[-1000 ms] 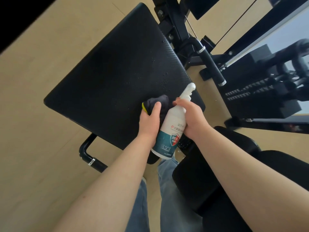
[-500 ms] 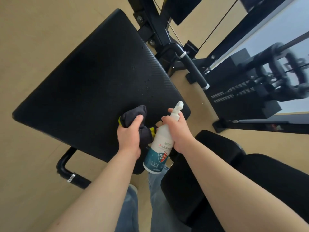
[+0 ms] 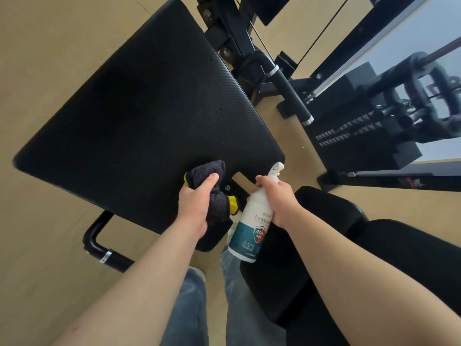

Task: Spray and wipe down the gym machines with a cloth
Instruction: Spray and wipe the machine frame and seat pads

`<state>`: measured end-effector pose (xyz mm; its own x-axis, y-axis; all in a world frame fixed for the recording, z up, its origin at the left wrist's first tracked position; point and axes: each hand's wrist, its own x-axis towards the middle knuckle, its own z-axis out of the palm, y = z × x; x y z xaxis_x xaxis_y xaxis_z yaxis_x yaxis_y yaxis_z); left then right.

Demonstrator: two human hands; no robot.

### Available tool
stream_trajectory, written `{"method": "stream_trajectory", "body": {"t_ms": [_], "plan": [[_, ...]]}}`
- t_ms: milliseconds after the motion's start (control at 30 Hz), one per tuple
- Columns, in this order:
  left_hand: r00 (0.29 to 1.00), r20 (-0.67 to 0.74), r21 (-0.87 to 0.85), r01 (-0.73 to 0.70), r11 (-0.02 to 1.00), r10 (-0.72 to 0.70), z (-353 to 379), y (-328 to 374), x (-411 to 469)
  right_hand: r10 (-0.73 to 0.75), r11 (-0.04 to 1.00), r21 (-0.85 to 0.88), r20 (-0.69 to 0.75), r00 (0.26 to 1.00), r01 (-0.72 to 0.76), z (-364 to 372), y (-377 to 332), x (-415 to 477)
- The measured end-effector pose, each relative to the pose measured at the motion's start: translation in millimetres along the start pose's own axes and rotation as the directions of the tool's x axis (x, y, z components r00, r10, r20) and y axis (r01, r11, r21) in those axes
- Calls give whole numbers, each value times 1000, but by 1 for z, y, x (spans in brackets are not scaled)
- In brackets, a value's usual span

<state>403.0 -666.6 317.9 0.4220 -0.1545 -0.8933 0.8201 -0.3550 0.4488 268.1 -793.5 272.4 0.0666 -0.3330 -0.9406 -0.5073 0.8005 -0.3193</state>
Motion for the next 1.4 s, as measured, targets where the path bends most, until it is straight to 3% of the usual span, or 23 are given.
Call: {"method": "stream_trajectory", "body": {"t_ms": [167, 233, 400, 500, 667, 800, 933, 1100, 1233, 1333, 1400], "plan": [[1000, -6, 34, 3, 999, -3, 0, -7, 1, 26, 993, 113, 79, 997, -35, -3, 4, 2], [1000, -20, 28, 0, 1000, 1, -1, -6, -1, 21, 999, 45, 123, 992, -26, 0, 2, 0], [1000, -17, -11, -6, 1000, 6, -2, 10, 3, -107, 971, -170, 305, 946, 165, 18, -24, -2], [999, -20, -17, -36, 999, 36, 1, 30, 9, -184, 918, -293, 284, 941, 268, 29, -34, 2], [998, 11, -17, -65, 998, 66, 3, 53, 19, -170, 931, -248, 356, 919, 269, 38, -54, 3], [991, 64, -7, -119, 993, 119, 4, 65, 27, -234, 910, -257, 327, 916, 325, 47, -73, 5], [986, 110, -69, -122, 990, 129, 4, 75, 30, -243, 938, -149, 365, 899, 314, 57, -99, 2], [982, 139, -150, -107, 983, 128, 4, 89, 30, -261, 942, -138, 265, 928, 305, 80, -119, 8], [981, 135, -164, -114, 980, 136, 2, 94, 31, -218, 976, 57, 239, 946, 211, 77, -119, 14], [985, 116, -176, -110, 978, 132, -3, 93, 32, -201, 979, 67, 181, 963, 192, 69, -109, 13], [985, 115, -194, -104, 976, 128, -6, 91, 29, -147, 988, 88, 238, 960, 129, 64, -101, 6]]}}
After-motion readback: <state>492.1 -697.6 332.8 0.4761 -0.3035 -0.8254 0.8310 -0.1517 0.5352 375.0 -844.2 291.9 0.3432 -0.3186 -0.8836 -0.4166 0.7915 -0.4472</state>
